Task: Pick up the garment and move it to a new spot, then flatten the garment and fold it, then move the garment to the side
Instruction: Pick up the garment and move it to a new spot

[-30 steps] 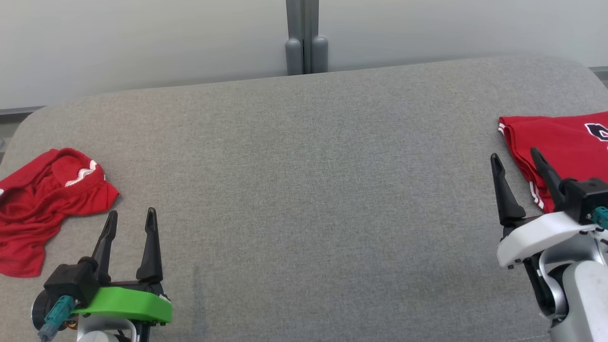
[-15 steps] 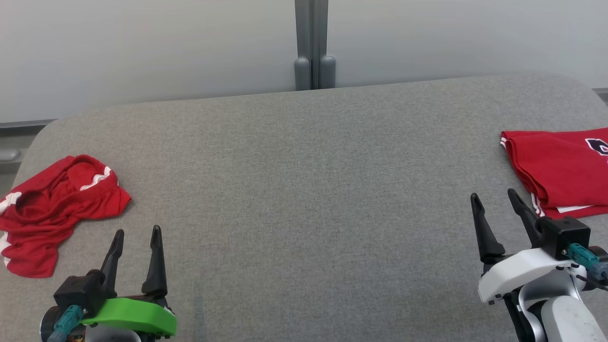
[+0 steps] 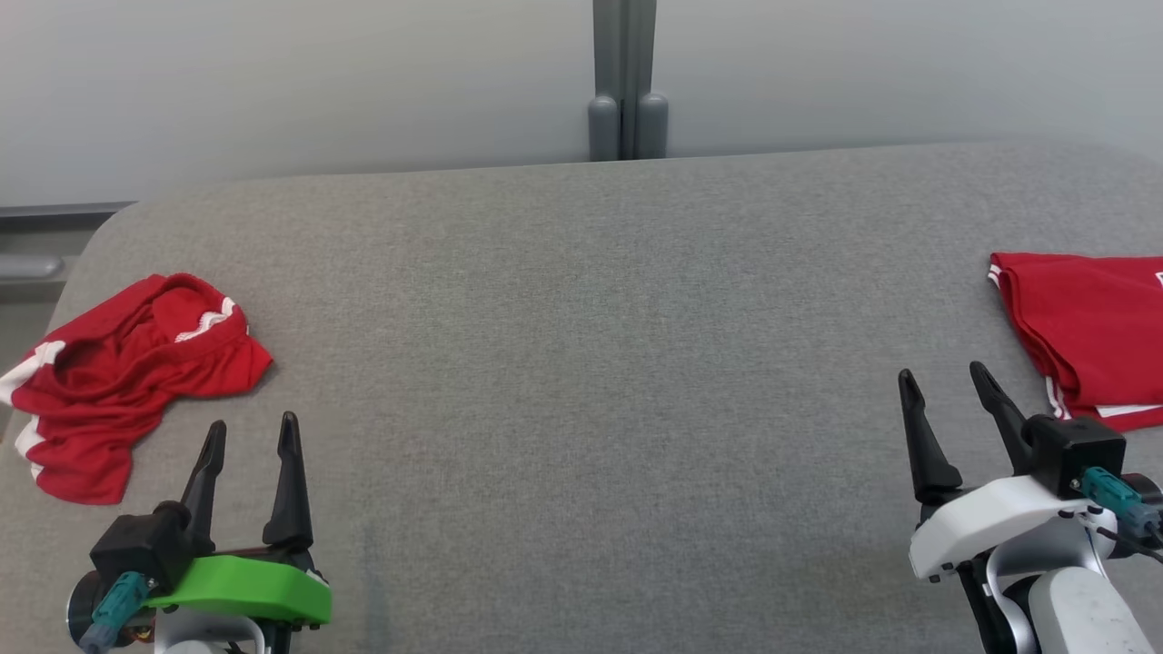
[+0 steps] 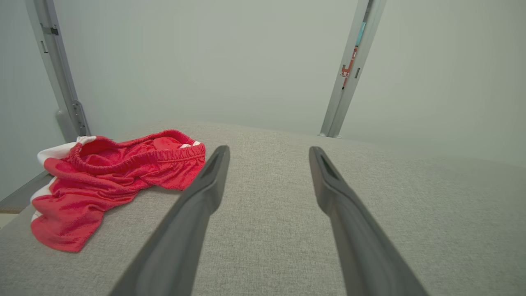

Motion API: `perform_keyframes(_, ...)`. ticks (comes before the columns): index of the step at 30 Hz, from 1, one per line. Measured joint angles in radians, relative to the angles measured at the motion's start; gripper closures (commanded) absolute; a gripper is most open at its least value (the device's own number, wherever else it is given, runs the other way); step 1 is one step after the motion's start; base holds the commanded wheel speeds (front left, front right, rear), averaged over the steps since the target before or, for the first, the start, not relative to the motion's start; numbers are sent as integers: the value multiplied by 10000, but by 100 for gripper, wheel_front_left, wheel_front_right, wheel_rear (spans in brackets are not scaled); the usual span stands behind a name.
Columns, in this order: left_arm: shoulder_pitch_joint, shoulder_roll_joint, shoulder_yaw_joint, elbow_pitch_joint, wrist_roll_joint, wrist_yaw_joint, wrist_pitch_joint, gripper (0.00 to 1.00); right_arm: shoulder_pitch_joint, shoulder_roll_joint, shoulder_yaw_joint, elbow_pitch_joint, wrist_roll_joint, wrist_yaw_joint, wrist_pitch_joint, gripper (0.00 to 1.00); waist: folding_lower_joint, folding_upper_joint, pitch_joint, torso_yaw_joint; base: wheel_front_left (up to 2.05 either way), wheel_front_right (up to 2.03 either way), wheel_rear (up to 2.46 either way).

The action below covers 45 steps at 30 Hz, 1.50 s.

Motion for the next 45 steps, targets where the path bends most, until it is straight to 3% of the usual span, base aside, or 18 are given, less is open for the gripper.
perform_keyframes(8, -133, 36, 86, -15, 36, 0, 0, 0, 18, 19, 278, 144, 82, 0, 88, 0, 0, 0, 37, 870, 0, 0, 0)
perform_keyframes(29, 224, 188, 253, 59, -102, 90, 0, 0, -97, 54, 920, 368, 150, 0, 75, 0, 0, 0, -114, 3942, 0, 0, 0)
perform_keyframes(45, -349, 209, -173, 391, -311, 40, 2, 0, -164, -148, 857, 151, 209, 0, 211, 0, 0, 0, 452, 4161, 0, 0, 0)
